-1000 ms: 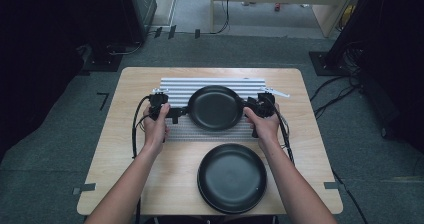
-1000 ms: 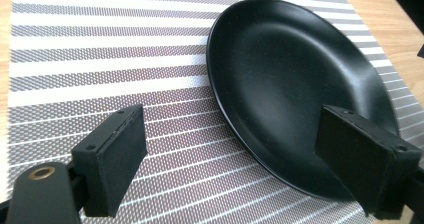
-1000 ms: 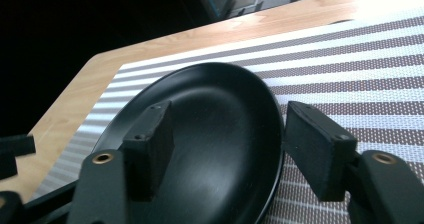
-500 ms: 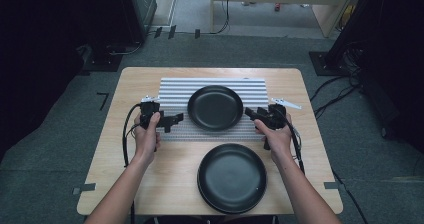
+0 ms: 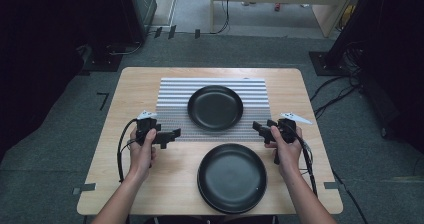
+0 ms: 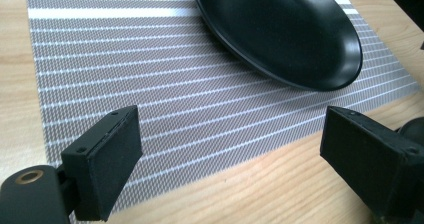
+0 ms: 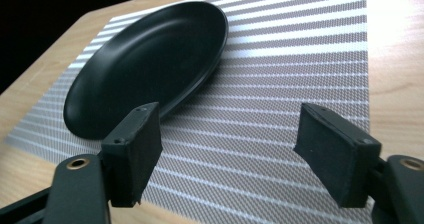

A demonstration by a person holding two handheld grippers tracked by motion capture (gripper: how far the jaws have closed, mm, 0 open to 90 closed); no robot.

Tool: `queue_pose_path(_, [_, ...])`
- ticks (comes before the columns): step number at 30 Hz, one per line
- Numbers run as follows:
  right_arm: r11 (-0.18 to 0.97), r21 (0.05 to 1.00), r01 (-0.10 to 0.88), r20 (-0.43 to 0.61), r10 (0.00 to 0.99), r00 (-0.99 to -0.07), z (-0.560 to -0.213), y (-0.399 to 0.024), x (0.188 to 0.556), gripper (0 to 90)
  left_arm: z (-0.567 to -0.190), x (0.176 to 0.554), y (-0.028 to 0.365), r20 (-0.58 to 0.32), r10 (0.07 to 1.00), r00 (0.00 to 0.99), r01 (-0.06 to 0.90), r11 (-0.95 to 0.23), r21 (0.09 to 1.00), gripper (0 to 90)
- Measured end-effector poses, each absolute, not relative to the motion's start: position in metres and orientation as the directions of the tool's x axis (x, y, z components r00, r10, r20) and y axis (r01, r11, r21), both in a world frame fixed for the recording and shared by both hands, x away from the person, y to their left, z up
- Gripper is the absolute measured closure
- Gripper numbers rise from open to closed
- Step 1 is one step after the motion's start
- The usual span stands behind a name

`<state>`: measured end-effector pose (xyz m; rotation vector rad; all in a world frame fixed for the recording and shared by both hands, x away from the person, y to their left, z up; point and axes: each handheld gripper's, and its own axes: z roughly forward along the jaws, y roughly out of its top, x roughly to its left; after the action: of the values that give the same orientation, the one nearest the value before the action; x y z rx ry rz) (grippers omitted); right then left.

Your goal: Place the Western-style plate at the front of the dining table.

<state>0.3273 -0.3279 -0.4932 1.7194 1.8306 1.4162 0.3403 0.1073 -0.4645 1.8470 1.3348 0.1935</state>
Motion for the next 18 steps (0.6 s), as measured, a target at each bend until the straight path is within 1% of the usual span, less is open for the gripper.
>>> queue_pose_path(10, [-0.166,0.765,0.623,0.396,0.883,-0.25,-0.499,-0.341,0.309,22.1,-0.476,0.32,0.124,-0.335,0.848,0.41,0.727,-0.082,0.682,9.3])
queue_pose_path(18, [-0.119,0.787,0.605,0.333,0.908,-0.255,-0.498,-0.356,0.287,20.7,-0.483,0.3,0.147,-0.353,0.855,0.381,0.729,-0.043,0.683,9.3])
